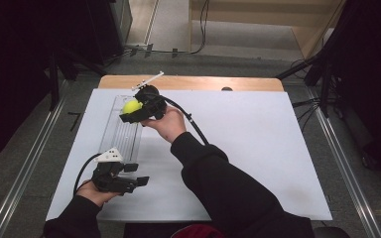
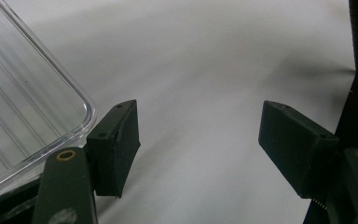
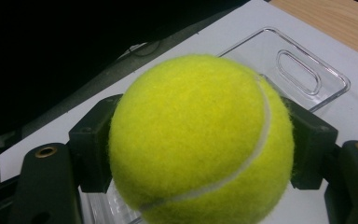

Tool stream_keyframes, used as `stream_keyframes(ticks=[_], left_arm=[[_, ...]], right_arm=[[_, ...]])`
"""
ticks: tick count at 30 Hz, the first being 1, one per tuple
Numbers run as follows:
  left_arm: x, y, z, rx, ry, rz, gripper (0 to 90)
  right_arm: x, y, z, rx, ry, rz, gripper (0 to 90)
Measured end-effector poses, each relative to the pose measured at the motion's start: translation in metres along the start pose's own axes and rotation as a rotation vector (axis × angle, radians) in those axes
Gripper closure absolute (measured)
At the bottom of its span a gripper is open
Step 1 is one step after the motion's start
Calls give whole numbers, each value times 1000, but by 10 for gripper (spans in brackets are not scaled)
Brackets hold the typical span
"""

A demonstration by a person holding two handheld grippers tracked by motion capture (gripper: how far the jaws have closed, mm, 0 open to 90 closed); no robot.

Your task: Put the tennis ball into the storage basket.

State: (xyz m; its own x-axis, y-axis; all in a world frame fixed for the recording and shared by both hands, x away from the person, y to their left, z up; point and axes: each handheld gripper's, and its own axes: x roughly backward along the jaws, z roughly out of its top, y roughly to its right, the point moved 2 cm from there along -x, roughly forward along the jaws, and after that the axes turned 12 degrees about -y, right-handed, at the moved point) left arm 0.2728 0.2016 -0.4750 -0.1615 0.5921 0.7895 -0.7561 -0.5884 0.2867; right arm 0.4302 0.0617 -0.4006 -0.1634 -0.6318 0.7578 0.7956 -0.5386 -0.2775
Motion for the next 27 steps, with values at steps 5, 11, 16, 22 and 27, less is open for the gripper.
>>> stream_keyframes(ticks=[5, 11, 16, 22, 27], left_arm=[[0, 0, 0, -1, 1, -2, 296], [0, 0, 0, 2, 1, -4, 296], [0, 0, 0, -1, 0, -5, 296], [1, 0, 0, 1, 1, -6, 296], [1, 0, 0, -2, 0, -6, 296]], right_arm=[[-5, 0, 4, -4, 0, 8, 235], [-10, -1, 7, 1, 8, 3, 235], [-16, 2, 11, -6, 2, 1, 235], [-23, -2, 14, 5, -4, -2, 235], [-29, -5, 17, 10, -9, -1, 234]])
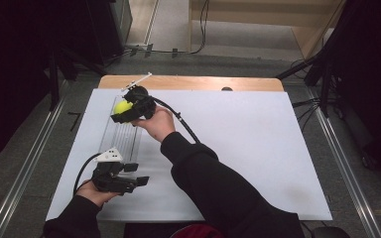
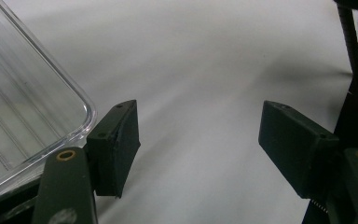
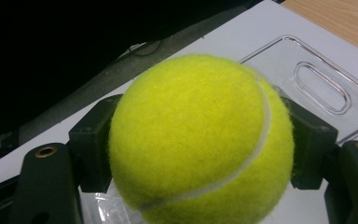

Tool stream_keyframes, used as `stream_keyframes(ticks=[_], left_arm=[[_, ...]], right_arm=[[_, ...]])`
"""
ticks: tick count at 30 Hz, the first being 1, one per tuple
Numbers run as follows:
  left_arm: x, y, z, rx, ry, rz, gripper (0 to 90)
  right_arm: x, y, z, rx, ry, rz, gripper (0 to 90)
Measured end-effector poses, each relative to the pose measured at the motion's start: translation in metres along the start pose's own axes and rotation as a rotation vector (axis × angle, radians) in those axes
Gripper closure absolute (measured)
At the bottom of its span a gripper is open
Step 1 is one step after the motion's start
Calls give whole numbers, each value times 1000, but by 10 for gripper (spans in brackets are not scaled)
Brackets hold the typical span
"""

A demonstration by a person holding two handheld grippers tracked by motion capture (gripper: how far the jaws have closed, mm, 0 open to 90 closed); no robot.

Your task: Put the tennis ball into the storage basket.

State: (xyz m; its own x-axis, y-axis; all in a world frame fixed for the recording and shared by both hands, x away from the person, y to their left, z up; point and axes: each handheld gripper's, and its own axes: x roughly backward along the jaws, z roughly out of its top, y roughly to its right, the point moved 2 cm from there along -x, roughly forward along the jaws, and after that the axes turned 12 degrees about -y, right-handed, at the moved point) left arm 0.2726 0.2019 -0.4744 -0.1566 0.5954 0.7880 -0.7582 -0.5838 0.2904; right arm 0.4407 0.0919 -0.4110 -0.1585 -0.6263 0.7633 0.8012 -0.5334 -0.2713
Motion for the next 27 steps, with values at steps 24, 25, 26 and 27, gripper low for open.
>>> stream_keyframes(ticks=[24, 25, 26, 27], left_arm=[[0, 0, 0, 1, 4, -1, 296], [0, 0, 0, 1, 3, 1, 296], [0, 0, 0, 1, 3, 1, 296], [0, 0, 0, 2, 2, 1, 296]], right_arm=[[-19, -3, 6, -13, -2, -3, 234], [-19, -3, 5, -9, -4, -7, 234], [-20, -3, 5, -8, -4, -13, 234], [-20, -3, 5, -7, -4, -18, 234]])
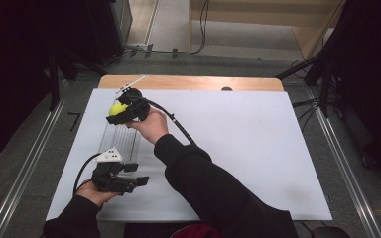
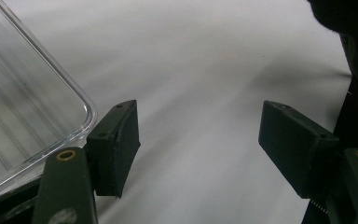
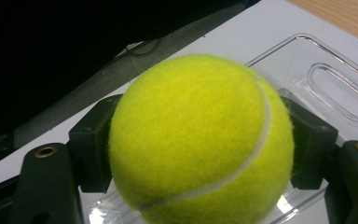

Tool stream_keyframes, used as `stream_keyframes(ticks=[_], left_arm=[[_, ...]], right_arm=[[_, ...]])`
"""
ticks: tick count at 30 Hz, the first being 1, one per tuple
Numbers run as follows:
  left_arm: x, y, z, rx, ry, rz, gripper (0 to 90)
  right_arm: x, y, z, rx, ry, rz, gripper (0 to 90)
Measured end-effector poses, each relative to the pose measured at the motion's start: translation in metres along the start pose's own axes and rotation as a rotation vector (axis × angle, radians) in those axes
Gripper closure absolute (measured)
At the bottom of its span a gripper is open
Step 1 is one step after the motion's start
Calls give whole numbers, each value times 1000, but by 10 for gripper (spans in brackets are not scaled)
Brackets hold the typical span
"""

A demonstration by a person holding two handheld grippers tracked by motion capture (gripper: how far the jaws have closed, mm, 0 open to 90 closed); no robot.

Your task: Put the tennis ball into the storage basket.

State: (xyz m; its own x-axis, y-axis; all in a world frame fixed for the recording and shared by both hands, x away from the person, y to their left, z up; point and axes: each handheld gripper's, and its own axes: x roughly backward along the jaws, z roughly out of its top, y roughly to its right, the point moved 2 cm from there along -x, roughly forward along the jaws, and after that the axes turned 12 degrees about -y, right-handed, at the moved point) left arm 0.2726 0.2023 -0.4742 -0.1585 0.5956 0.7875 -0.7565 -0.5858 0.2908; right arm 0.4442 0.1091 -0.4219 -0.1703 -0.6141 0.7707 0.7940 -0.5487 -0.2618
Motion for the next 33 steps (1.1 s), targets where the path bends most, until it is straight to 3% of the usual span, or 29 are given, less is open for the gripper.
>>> stream_keyframes(ticks=[33], left_arm=[[0, 0, 0, 0, 0, -3, 296]], right_arm=[[-24, -4, -11, -6, -45, 23, 234]])
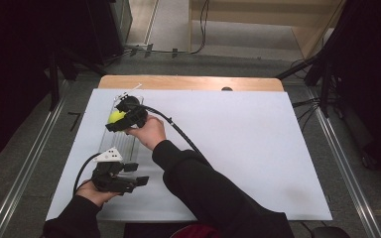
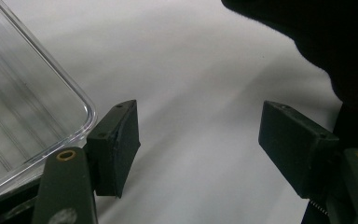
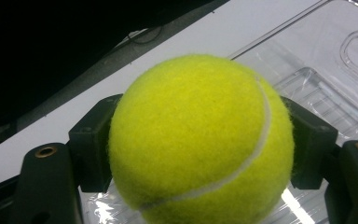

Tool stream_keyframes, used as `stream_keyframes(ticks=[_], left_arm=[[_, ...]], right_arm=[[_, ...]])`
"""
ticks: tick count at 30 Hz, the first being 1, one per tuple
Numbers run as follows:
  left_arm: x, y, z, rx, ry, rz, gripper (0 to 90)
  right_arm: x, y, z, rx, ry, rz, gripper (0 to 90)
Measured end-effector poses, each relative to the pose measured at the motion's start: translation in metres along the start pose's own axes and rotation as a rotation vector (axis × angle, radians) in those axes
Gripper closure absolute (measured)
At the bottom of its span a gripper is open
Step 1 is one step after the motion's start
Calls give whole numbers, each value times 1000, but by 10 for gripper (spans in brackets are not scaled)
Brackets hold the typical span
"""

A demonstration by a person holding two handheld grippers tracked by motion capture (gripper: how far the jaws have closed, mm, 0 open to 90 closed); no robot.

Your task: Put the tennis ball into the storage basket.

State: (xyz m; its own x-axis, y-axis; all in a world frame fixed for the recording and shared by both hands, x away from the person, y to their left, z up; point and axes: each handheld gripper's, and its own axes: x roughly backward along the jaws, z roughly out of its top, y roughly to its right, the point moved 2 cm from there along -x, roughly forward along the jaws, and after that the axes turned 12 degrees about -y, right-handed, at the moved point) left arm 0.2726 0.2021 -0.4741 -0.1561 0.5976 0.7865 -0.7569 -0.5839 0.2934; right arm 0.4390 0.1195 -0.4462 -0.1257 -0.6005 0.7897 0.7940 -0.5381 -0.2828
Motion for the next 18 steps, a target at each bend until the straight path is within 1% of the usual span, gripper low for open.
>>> stream_keyframes(ticks=[5, 8, 10, 18], left_arm=[[0, 0, 0, -3, 2, 0, 296], [0, 0, 0, -1, -2, 1, 296], [0, 0, 0, -1, -2, 1, 296], [0, 0, 0, -1, 0, -1, 296]], right_arm=[[-4, 1, -2, -18, -5, 13, 234], [-5, 2, -3, -13, -5, 12, 234], [-6, 2, -4, -23, -5, 16, 234], [-11, 3, -9, -21, -25, 12, 233]])
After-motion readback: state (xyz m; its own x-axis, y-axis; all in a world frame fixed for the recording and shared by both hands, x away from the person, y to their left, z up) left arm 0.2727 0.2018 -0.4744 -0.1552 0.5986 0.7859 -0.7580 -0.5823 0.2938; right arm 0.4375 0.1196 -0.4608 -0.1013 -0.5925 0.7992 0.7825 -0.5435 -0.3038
